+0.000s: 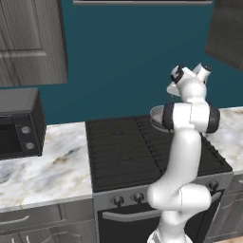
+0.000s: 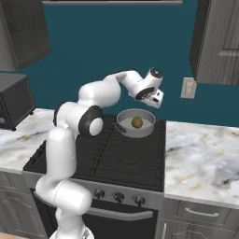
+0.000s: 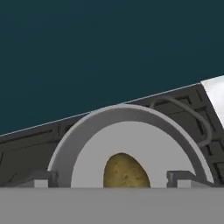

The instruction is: Turn on the burner for the pot on the stove. Wait thirty seconds for the pot to heat up. Then add the potato to the pot.

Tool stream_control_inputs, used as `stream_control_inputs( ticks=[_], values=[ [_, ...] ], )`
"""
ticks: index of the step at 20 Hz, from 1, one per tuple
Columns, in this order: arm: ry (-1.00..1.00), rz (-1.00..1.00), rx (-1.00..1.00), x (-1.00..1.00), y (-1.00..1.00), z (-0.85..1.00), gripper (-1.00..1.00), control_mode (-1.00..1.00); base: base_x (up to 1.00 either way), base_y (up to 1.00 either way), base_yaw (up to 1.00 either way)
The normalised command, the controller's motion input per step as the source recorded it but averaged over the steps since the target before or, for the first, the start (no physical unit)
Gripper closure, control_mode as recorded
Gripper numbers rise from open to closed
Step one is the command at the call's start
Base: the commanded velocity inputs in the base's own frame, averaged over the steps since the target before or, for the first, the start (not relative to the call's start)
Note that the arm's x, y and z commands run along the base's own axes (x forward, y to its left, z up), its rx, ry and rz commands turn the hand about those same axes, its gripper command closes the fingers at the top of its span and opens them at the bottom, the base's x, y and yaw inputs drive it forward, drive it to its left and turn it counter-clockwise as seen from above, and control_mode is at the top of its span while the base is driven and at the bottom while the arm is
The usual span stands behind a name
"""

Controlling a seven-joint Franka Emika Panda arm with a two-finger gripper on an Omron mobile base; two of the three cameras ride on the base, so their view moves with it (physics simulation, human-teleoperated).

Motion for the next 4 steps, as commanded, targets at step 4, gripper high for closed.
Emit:
stream_control_inputs(
  ticks=[4],
  values=[
    [-0.21, 0.0, -0.17, -0.02, 0.42, 0.84, -1.0, -1.0, 0.0, 0.0, 0.0]
  ],
)
